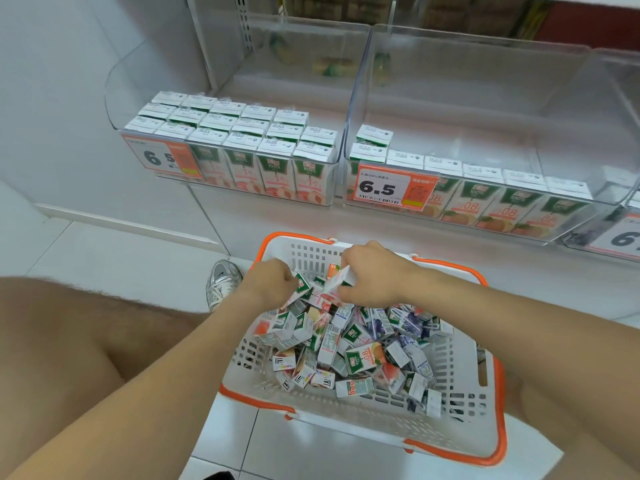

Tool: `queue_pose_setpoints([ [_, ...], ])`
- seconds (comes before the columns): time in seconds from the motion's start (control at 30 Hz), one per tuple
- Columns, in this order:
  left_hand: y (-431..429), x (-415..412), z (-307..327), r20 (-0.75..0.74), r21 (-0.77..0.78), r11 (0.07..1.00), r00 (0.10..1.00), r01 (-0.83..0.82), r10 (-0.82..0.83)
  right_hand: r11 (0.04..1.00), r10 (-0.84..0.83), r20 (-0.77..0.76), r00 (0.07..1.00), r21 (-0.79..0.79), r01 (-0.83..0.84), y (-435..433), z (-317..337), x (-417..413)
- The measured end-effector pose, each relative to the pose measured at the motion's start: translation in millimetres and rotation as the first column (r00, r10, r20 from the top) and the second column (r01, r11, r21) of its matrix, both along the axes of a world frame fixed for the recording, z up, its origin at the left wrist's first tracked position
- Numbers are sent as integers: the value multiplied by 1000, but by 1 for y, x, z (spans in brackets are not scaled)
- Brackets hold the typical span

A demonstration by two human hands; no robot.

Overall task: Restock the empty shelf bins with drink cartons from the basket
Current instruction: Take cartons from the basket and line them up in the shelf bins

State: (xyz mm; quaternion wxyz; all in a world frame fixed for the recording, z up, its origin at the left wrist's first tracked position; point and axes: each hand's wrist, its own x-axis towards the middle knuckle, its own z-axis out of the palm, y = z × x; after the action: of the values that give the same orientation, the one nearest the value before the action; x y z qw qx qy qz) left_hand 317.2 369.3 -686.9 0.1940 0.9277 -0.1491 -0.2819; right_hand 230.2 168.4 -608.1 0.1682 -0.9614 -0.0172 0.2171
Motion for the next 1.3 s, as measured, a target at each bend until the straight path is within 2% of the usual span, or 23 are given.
queue_pose_setpoints([
  [0.03, 3, -2, -8, 16, 109, 986, 991, 130, -133, 999, 17, -15, 1000, -30, -18, 0, 0, 0],
  [0.1, 7, -8, -29, -108, 268, 906, 945, 327, -309, 997, 41, -38, 998, -68, -44, 2, 0, 0],
  [0.13, 8, -12, -34, -177, 306, 872, 923, 383, -343, 996, 47, -41, 998, -72, -50, 4, 1, 2],
  [0.2, 11, -18, -42, -201, 354, 824, 896, 443, -396, 997, 49, -28, 998, -62, -51, 7, 4, 4],
  [0.37, 7, -17, -40, -93, 481, 700, 825, 528, -557, 997, 57, 36, 998, -46, -55, 15, 19, 5],
  [0.4, 4, -15, -34, -92, 477, 699, 822, 532, -562, 997, 57, 59, 997, -54, -53, 16, 24, 5],
  [0.5, 0, 0, -1, -65, 323, 836, 891, 444, -449, 999, 9, 121, 993, -48, -4, 18, 43, 3],
  [0.6, 6, 13, 51, -127, -28, 976, 968, 215, -217, 997, -75, 194, 978, 0, 76, 19, 65, -6],
  [0.7, 16, 13, 106, -236, -297, 955, 968, 7, -81, 992, -120, 318, 940, -5, 128, 17, 89, -16],
  [0.8, 23, 5, 162, -244, -449, 893, 961, 4, -127, 982, -167, 478, 862, -1, 190, 13, 113, -22],
  [0.9, 28, 6, 212, -148, -593, 804, 976, 44, -162, 955, -291, 662, 690, 158, 252, 9, 133, -22],
  [1.0, 31, 16, 248, -16, -667, 740, 992, 83, -126, 932, -362, 790, 495, 321, 170, 8, 146, -15],
  [1.1, 28, 32, 270, 71, -694, 714, 996, 92, -60, 924, -375, 839, 395, 371, 87, 9, 152, 3],
  [1.3, 13, 83, 261, 329, -619, 761, 944, 195, 26, 953, -303, 853, 424, 263, 151, 6, 151, 58],
])
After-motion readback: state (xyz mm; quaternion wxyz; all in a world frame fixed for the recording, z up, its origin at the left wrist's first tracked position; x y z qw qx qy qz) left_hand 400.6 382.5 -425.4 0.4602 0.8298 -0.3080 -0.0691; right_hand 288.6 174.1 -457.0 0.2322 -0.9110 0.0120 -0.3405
